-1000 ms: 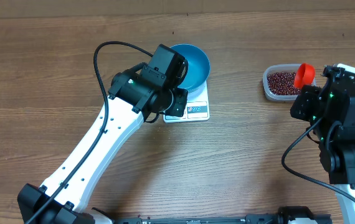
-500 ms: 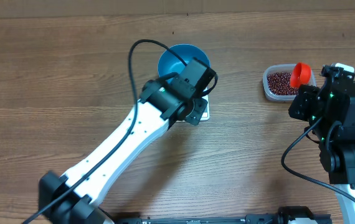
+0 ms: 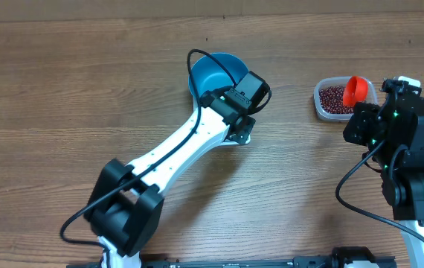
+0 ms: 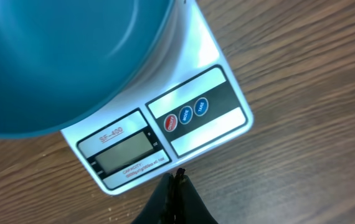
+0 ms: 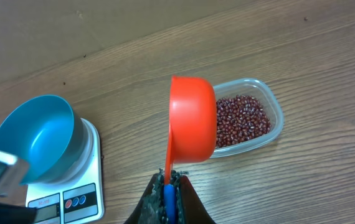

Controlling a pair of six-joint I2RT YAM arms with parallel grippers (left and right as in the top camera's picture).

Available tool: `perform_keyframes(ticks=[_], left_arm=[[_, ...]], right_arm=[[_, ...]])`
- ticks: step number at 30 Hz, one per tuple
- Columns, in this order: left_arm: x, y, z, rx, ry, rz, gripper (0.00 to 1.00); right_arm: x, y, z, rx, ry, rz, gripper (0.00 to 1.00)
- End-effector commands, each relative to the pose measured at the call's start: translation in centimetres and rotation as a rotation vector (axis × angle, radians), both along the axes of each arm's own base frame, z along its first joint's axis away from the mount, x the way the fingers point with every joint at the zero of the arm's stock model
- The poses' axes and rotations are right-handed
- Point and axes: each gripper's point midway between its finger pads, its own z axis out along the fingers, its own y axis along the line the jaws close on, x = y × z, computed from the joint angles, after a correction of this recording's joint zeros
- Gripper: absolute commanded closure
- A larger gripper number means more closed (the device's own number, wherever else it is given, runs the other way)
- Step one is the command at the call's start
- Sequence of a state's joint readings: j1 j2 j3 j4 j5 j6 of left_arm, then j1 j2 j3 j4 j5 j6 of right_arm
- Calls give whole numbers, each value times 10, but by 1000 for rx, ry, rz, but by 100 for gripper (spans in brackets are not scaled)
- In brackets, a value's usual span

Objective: Scoop item into bowl and weigh 150g on scale
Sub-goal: 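Move the left gripper toward the blue bowl on the scale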

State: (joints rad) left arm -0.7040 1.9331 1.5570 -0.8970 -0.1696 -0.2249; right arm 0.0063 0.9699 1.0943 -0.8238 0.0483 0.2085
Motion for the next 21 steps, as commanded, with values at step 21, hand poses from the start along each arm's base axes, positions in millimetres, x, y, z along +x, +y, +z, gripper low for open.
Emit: perform_keyframes(ticks=[21], left_arm=[[8, -7, -35, 42, 18, 11, 96]], right_arm=[[1, 0, 14, 2, -37, 3, 96]])
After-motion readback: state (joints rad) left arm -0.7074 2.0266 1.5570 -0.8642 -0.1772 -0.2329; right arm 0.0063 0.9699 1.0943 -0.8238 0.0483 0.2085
